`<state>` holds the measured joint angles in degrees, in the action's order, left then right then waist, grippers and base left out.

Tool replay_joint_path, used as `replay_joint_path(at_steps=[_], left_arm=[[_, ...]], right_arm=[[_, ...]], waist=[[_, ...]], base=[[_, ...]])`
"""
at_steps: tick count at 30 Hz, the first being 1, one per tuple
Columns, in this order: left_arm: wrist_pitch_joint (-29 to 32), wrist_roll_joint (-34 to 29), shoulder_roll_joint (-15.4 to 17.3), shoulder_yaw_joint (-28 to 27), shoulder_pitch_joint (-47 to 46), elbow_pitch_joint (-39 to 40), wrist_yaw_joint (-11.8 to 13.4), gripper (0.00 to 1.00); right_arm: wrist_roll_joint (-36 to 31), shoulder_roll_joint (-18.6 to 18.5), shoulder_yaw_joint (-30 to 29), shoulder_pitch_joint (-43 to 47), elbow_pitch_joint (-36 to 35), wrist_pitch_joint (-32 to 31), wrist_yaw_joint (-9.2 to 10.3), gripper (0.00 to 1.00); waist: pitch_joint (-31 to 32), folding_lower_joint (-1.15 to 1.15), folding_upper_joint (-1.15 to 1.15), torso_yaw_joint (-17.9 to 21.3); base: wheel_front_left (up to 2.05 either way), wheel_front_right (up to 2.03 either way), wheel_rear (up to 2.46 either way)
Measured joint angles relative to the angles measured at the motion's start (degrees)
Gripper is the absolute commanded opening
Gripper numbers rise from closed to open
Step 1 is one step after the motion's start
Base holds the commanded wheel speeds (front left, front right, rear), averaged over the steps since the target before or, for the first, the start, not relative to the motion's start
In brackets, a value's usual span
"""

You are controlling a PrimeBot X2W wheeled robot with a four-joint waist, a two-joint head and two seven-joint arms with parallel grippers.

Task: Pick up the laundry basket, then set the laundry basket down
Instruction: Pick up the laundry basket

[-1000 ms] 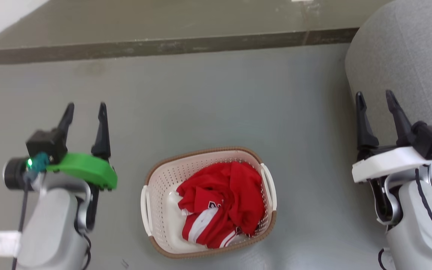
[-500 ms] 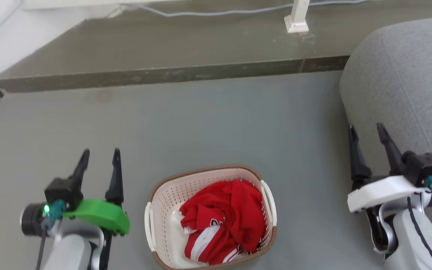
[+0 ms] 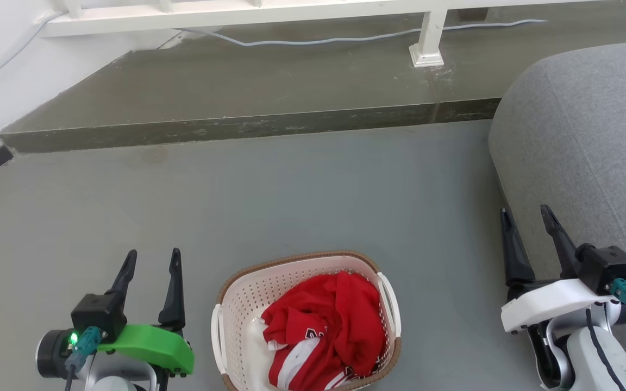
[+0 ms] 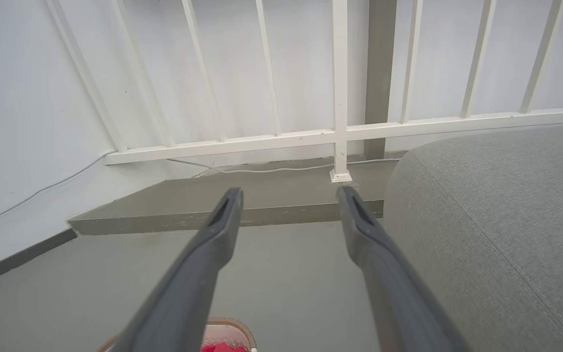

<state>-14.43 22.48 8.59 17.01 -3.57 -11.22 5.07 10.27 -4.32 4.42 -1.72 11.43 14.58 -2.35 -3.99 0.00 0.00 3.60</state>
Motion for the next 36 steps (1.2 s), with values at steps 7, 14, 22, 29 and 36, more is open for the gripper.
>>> replay_joint_path(at_steps=[7, 14, 22, 29, 36], left_arm=[[0.02, -0.07, 0.05, -0.32, 1.43, 2.16, 0.48, 1.00], [0.36, -0.09, 0.08, -0.55, 2.43, 3.99, 0.51, 1.00], [0.99, -0.62, 0.09, -0.94, 3.11, 5.47, 1.01, 1.00], [1.83, -1.75, 0.09, -1.56, 3.91, 6.61, 1.04, 1.00], [2.35, -2.09, 0.00, -1.92, 4.15, 7.82, 1.07, 1.00]], right_arm=[[0.00, 0.12, 0.30, 0.02, -0.82, 0.00, 0.01, 1.00], [0.00, 0.12, 0.33, 0.20, -1.29, 0.00, 0.46, 1.00], [0.00, 0.15, 0.42, 0.79, -1.64, 0.00, 0.52, 1.00], [0.00, 0.24, 0.62, 1.04, -1.83, 0.00, 0.53, 1.00], [0.01, 0.24, 0.65, 1.10, -1.85, -0.01, 0.53, 1.00]], waist=[[0.05, 0.00, 0.00, 0.02], [-0.09, 0.00, 0.00, -0.04], [-0.07, 0.00, 0.00, -0.16], [-0.04, 0.00, 0.00, -0.19], [0.01, 0.00, 0.00, -0.23]], base=[[0.00, 0.00, 0.00], [0.00, 0.00, 0.00], [0.00, 0.00, 0.00], [0.00, 0.00, 0.00], [0.00, 0.00, 0.00]])
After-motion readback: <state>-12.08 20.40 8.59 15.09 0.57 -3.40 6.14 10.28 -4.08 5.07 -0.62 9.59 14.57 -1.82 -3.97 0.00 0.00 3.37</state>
